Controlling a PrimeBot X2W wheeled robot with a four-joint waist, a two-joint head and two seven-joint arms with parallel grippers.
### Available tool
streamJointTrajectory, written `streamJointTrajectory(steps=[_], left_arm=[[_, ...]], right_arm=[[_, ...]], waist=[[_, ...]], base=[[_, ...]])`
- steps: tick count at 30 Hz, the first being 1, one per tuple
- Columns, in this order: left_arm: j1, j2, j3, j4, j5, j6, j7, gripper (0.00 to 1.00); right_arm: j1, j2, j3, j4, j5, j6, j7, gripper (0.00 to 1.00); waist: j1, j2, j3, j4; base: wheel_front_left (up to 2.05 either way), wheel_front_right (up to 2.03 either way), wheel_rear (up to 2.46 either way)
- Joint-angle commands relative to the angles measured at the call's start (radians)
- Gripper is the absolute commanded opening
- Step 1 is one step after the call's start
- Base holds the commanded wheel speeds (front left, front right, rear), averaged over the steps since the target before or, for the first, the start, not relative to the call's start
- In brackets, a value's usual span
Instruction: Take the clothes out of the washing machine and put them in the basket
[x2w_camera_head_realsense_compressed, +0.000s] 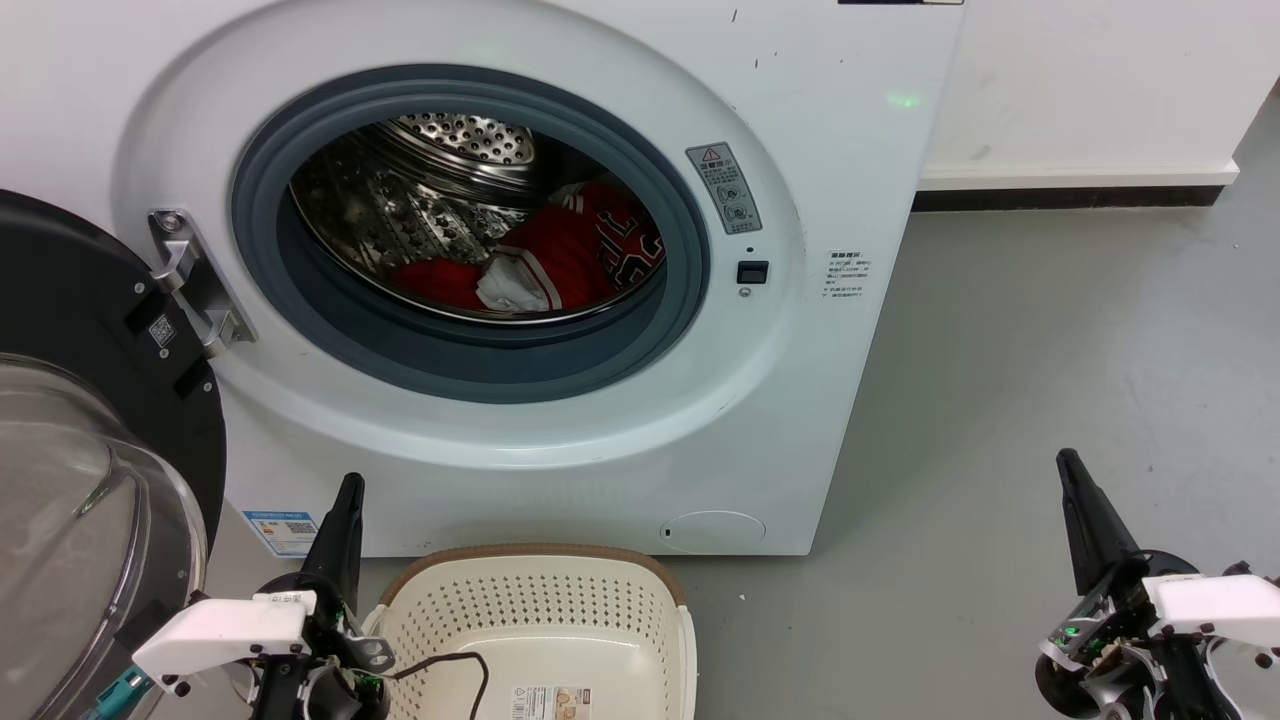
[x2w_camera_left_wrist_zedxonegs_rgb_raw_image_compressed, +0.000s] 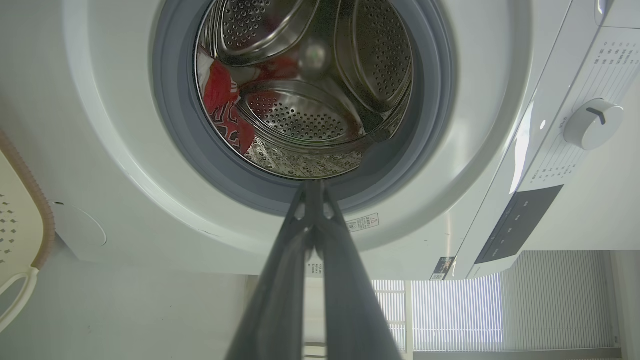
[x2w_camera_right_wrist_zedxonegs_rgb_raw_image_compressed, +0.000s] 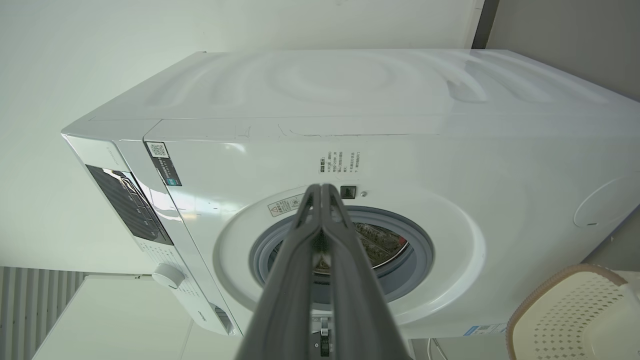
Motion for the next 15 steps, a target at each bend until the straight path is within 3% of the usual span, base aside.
streamJointTrajectory(steps=[1, 15], left_arm=[[-0.006, 0.0, 0.002, 0.0, 0.0, -0.005, 0.002, 0.0], [-0.006, 0.0, 0.002, 0.0, 0.0, -0.005, 0.002, 0.0]], right_arm=[[-0.013, 0.003, 0.0, 0.001, -0.004, 0.0, 0.0, 0.0], [-0.013, 0.003, 0.0, 0.001, -0.004, 0.0, 0.0, 0.0]], waist=[[0.0, -0.0001, 0.0, 0.0], [0.0, -0.0001, 0.0, 0.0]], base=[[0.0, 0.0, 0.0], [0.0, 0.0, 0.0]])
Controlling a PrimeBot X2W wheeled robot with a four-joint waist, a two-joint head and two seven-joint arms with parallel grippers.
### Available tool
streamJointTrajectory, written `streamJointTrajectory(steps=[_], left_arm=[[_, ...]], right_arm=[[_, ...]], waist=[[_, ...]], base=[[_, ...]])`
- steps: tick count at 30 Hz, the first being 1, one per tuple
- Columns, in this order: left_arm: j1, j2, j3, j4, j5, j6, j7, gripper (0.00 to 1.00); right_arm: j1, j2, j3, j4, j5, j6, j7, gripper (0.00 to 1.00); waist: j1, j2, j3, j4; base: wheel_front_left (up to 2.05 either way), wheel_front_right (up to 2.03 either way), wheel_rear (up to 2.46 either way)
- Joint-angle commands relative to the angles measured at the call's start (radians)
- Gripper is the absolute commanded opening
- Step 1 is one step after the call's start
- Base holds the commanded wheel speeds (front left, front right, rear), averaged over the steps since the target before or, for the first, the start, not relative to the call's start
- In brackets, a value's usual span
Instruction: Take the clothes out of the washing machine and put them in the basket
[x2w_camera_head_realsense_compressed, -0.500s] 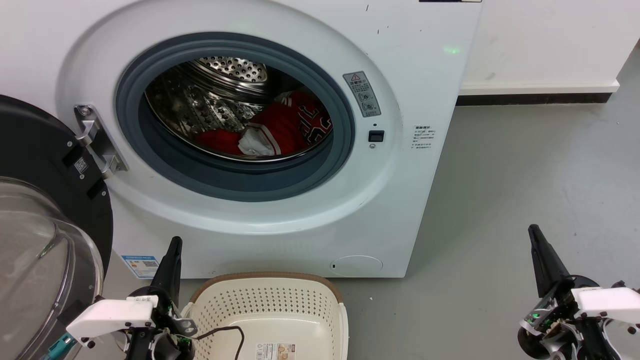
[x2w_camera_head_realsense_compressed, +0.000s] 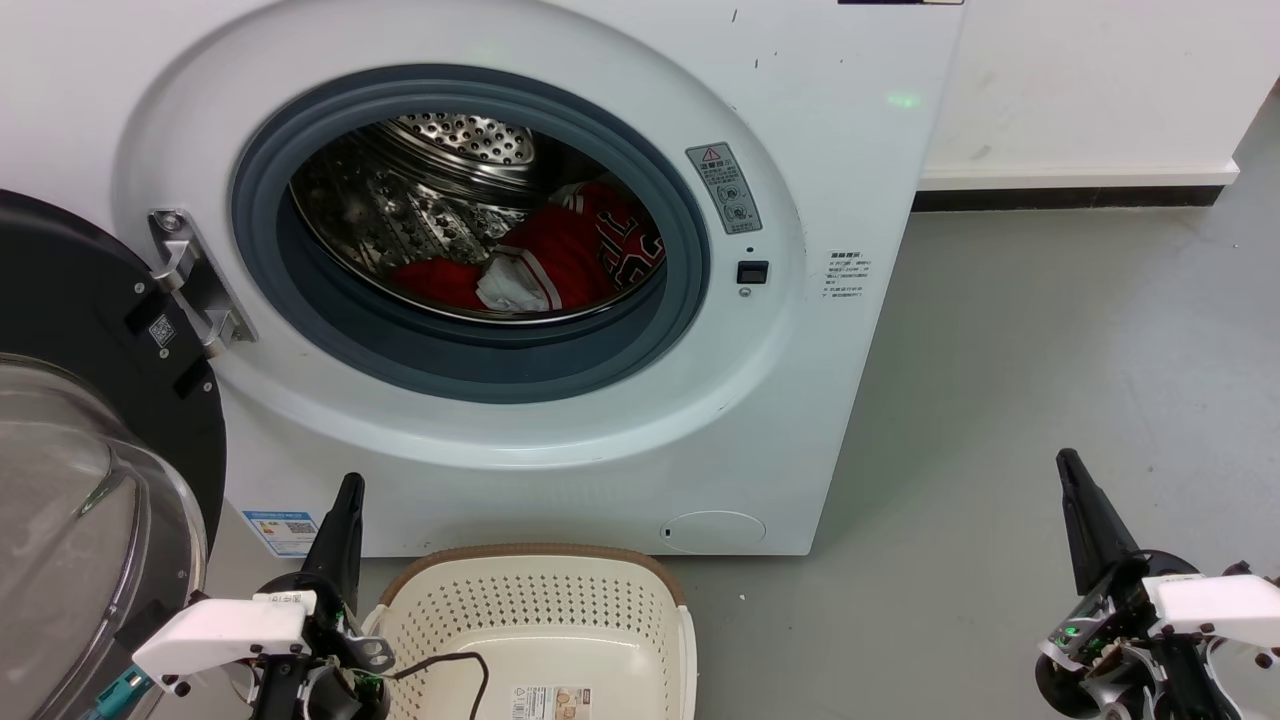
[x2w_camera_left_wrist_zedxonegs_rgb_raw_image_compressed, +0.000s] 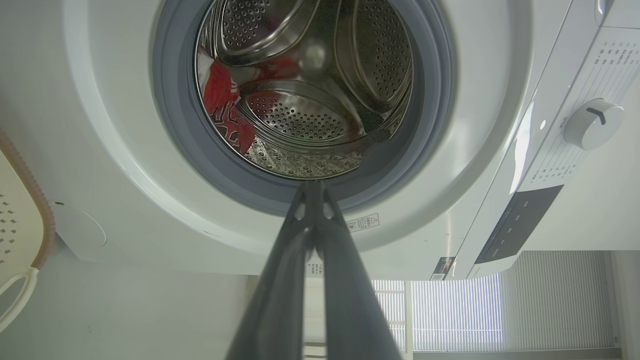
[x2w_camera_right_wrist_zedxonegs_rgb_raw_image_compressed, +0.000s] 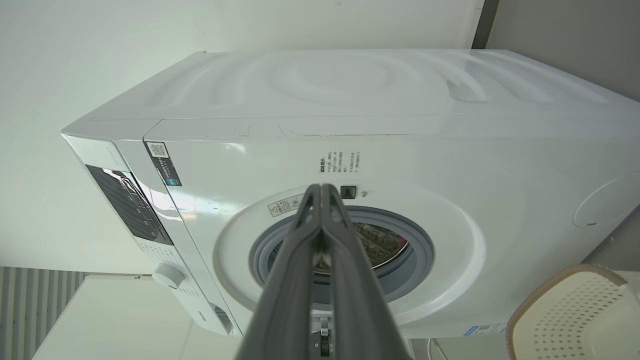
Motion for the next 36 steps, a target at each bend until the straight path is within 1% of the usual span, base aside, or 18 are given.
streamJointTrajectory(steps=[1, 10, 11, 16, 20, 27, 36], left_arm=[[-0.006, 0.0, 0.002, 0.0, 0.0, -0.005, 0.002, 0.0], [-0.006, 0.0, 0.002, 0.0, 0.0, -0.005, 0.002, 0.0], [0.0, 0.0, 0.0, 0.0, 0.0, 0.0, 0.0, 1.0], [0.028, -0.003, -0.005, 0.024, 0.004, 0.002, -0.008, 1.0], [0.033, -0.003, 0.0, 0.006, 0.047, 0.001, -0.029, 1.0], [0.041, -0.003, 0.002, -0.042, 0.171, 0.014, -0.063, 1.0], [0.058, -0.002, -0.023, -0.096, 0.374, 0.059, -0.103, 1.0]], right_arm=[[-0.013, 0.003, 0.0, 0.001, -0.004, 0.0, 0.0, 0.0], [-0.013, 0.003, 0.0, 0.001, -0.004, 0.0, 0.0, 0.0], [0.0, 0.0, 0.0, 0.0, 0.0, 0.0, 0.0, 1.0], [0.027, 0.001, 0.005, 0.028, -0.003, 0.0, -0.007, 1.0], [0.031, 0.001, 0.006, 0.022, -0.036, 0.0, -0.028, 1.0], [0.04, 0.001, 0.003, -0.009, -0.161, 0.0, -0.063, 1.0], [0.053, 0.001, 0.017, -0.076, -0.379, 0.0, -0.103, 1.0]], waist=[[0.0, 0.0, 0.0, 0.0], [0.0, 0.0, 0.0, 0.0], [0.0, 0.0, 0.0, 0.0], [0.0, 0.0, 0.0, 0.0], [0.0, 0.0, 0.001, 0.0], [0.0, 0.0, 0.003, 0.001], [0.0, 0.0, 0.006, 0.001]], base=[[0.0, 0.0, 0.0], [0.0, 0.0, 0.0], [0.0, 0.0, 0.0], [0.0, 0.0, 0.0], [0.0, 0.0, 0.0], [0.0, 0.0, 0.0], [0.0, 0.0, 0.0]])
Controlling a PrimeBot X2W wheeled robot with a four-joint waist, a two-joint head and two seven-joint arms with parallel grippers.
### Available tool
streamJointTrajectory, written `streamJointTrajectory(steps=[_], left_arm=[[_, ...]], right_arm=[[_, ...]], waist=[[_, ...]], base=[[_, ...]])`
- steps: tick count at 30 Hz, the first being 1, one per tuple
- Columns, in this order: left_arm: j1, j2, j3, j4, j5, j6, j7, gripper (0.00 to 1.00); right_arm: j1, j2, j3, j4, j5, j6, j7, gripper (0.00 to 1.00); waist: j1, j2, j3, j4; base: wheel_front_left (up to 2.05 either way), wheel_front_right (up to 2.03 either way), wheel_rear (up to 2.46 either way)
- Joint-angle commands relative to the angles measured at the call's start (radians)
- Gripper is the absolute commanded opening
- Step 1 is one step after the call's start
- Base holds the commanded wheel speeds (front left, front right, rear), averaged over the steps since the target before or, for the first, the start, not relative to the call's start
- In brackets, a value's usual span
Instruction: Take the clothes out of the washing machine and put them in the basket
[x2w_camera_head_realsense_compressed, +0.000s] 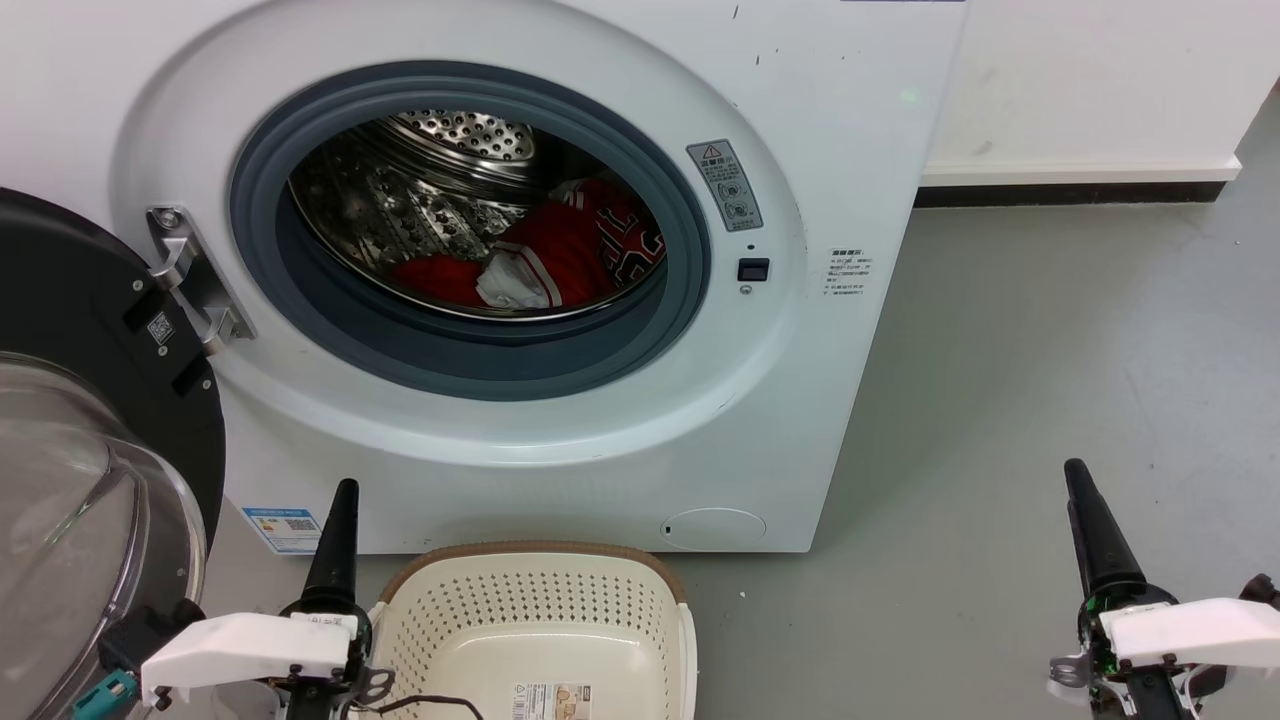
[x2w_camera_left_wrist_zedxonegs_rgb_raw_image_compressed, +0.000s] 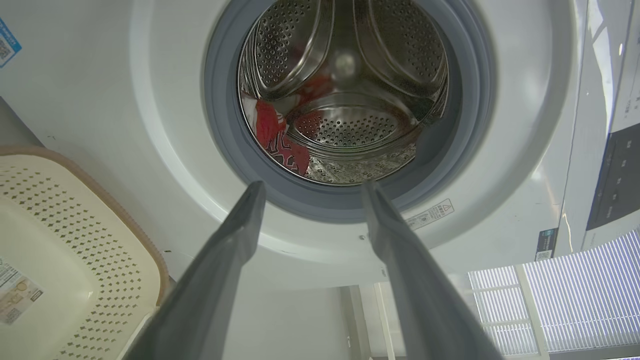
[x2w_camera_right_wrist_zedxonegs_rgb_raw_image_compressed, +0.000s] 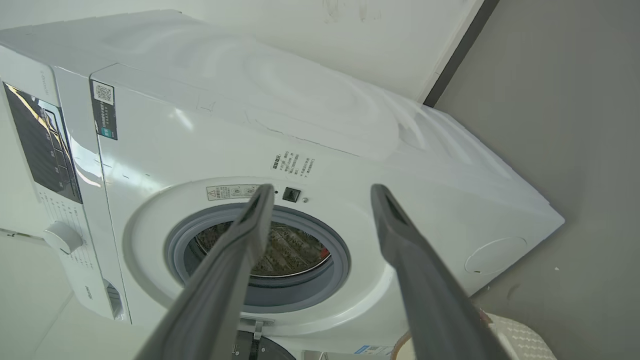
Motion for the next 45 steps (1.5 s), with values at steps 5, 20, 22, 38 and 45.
streamJointTrajectory(steps=[5, 20, 22, 38, 45], left_arm=[[0.003, 0.003, -0.019, -0.05, 0.122, 0.025, -0.028, 1.0], [0.031, 0.004, -0.056, -0.1, 0.37, 0.07, -0.084, 1.0], [0.036, 0.004, -0.059, -0.105, 0.399, 0.075, -0.09, 1.0], [0.06, 0.005, -0.081, -0.144, 0.609, 0.101, -0.138, 1.0], [0.07, 0.005, -0.09, -0.158, 0.695, 0.11, -0.158, 1.0]], right_arm=[[0.001, -0.004, 0.018, -0.057, -0.143, 0.0, -0.027, 1.0], [0.033, -0.004, 0.053, -0.115, -0.443, 0.0, -0.083, 1.0], [0.038, -0.004, 0.056, -0.122, -0.475, 0.0, -0.09, 1.0], [0.059, -0.004, 0.068, -0.174, -0.687, 0.0, -0.137, 1.0], [0.073, -0.004, 0.069, -0.19, -0.773, 0.0, -0.157, 1.0]], waist=[[0.0, -0.0001, 0.001, 0.0], [0.0, -0.0001, -0.002, 0.0], [0.0, -0.0001, -0.003, 0.0], [0.0, -0.0001, 0.0, 0.002], [0.0, -0.0001, 0.002, 0.002]], base=[[0.0, 0.0, 0.0], [0.0, 0.0, 0.0], [0.0, 0.0, 0.0], [0.0, 0.0, 0.0], [0.0, 0.0, 0.0]])
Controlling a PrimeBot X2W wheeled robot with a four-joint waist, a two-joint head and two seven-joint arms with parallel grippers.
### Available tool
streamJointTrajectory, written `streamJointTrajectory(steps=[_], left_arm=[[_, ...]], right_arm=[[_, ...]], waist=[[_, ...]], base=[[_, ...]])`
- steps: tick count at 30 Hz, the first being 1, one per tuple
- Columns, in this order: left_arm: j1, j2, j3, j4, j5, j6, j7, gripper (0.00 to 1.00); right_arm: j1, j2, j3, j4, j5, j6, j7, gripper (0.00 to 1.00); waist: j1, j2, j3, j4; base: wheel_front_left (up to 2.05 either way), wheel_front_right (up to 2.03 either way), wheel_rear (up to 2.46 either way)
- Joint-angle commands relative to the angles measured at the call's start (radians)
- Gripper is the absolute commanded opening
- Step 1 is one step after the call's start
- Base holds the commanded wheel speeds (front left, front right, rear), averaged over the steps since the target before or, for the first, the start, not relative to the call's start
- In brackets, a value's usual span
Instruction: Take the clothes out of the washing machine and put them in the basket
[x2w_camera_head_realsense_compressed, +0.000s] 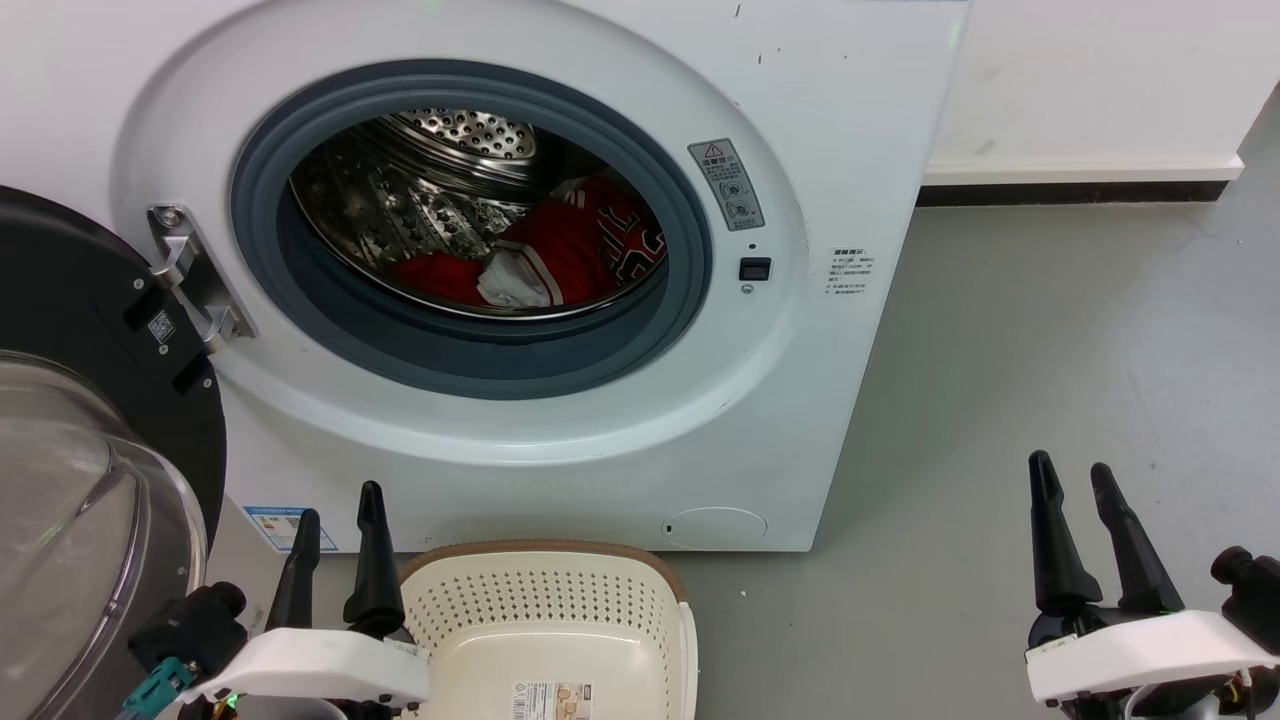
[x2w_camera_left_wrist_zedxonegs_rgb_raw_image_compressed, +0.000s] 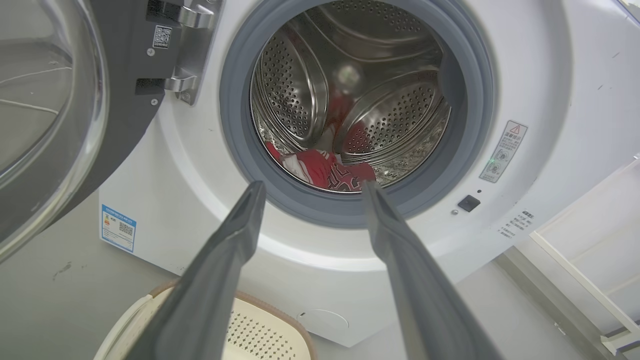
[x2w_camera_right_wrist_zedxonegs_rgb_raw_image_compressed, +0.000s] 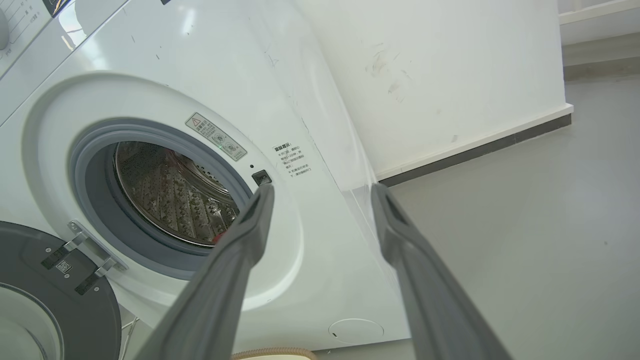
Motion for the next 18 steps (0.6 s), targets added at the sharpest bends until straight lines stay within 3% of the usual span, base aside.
streamJointTrajectory(steps=[1, 18], left_arm=[[-0.003, 0.003, -0.002, -0.017, 0.025, 0.005, -0.008, 1.0], [0.024, 0.004, -0.017, -0.043, 0.199, 0.023, -0.052, 1.0]], right_arm=[[0.004, -0.004, 0.001, -0.017, -0.027, 0.0, -0.008, 1.0], [0.029, -0.004, 0.009, -0.055, -0.211, 0.0, -0.051, 1.0]], waist=[[0.0, -0.0001, 0.0, 0.0], [0.0, -0.0001, 0.0, 0.0]], base=[[0.0, 0.0, 0.0], [0.0, 0.0, 0.0]])
